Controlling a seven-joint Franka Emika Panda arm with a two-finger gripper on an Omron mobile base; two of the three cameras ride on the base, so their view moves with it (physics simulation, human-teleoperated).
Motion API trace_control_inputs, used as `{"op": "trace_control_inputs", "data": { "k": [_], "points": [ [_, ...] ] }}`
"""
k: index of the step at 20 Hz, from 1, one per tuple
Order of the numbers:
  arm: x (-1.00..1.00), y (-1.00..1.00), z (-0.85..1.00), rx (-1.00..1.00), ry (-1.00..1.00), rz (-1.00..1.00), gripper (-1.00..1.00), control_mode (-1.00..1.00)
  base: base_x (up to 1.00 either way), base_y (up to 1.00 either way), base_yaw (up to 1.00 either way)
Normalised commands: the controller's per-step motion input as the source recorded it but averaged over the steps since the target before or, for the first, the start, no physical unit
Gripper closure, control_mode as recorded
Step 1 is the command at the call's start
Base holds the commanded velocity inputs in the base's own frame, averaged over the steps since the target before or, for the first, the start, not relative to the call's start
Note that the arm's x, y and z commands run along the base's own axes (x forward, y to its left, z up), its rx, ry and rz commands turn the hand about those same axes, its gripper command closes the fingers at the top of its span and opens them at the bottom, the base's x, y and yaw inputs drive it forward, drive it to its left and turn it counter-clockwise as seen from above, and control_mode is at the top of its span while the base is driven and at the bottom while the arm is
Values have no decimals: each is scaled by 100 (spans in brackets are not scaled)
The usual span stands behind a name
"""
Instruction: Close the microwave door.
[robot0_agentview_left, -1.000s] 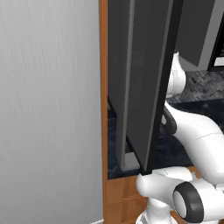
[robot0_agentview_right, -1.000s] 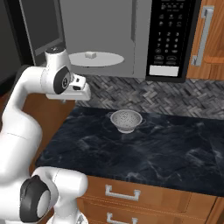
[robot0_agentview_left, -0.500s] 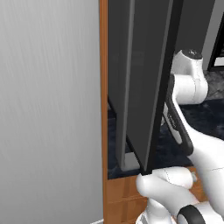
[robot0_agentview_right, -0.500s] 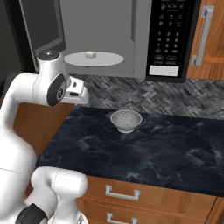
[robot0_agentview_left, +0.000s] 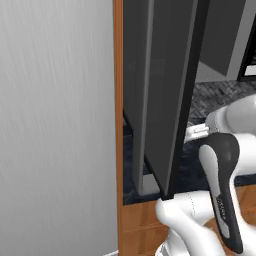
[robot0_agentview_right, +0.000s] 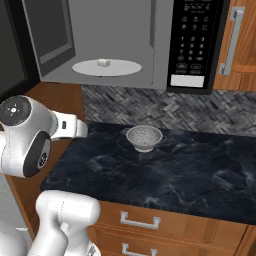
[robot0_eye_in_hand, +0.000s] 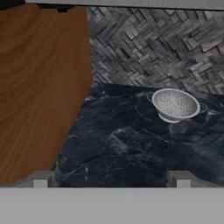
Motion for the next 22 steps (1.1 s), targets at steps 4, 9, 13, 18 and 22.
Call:
{"op": "trace_control_inputs", "data": {
  "k": [4,9,13,18,22],
  "points": [
    [-72,15,11,0,-24,2,-100,-100,0,0,0],
    [-72,21,20,0,-27,2,-100,-100,0,0,0],
    [-91,37,29,0,-32,8,-100,-100,0,0,0],
    [-99,42,36,0,-41,17,-100,-100,0,0,0],
    [-93,46,27,0,-33,33,-100,-100,0,0,0]
  ]
}}
